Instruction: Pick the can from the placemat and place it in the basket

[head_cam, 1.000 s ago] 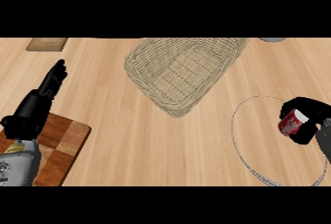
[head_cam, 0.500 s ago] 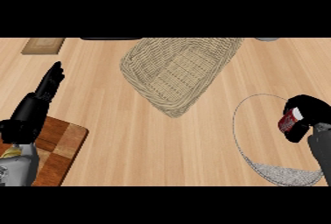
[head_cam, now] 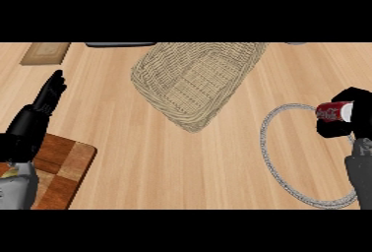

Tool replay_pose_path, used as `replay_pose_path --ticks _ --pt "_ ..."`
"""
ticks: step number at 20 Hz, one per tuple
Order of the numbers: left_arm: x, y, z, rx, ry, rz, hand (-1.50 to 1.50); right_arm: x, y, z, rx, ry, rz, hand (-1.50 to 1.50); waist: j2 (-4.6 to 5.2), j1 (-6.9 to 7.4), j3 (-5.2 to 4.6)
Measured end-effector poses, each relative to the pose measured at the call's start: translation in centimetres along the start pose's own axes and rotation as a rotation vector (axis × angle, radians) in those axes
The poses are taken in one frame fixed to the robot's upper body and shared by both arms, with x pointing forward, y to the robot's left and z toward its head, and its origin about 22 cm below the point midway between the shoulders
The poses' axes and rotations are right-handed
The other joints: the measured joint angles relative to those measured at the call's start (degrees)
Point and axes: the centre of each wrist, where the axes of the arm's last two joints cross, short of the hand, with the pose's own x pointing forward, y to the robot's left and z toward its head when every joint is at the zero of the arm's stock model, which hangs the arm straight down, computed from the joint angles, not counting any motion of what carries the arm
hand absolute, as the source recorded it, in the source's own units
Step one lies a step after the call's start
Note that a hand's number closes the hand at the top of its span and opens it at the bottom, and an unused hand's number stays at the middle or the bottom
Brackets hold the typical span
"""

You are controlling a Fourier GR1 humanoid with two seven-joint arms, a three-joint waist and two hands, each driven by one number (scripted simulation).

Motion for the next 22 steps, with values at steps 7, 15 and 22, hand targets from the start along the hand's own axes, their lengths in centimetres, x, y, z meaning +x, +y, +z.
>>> replay_pose_path --ticks 7,15,22 --pt "0.1 -0.8 -0.2 -0.018 -0.007 0.010 0.00 6.3 -8.2 3.3 -0.209 -0.171 -0.351 1.50 0.26 1.00 0.04" --pt "-0.1 -1.1 -0.7 -0.045 -0.025 0.015 0.00 13.9 -16.7 6.4 -0.202 -0.308 -0.467 1.50 0.75 2.56 0.03" --pt "0.4 -1.8 -1.1 -0.045 -0.038 0.011 0.00 21.6 -19.8 6.4 -0.106 -0.348 -0.478 1.50 1.01 3.37 0.04"
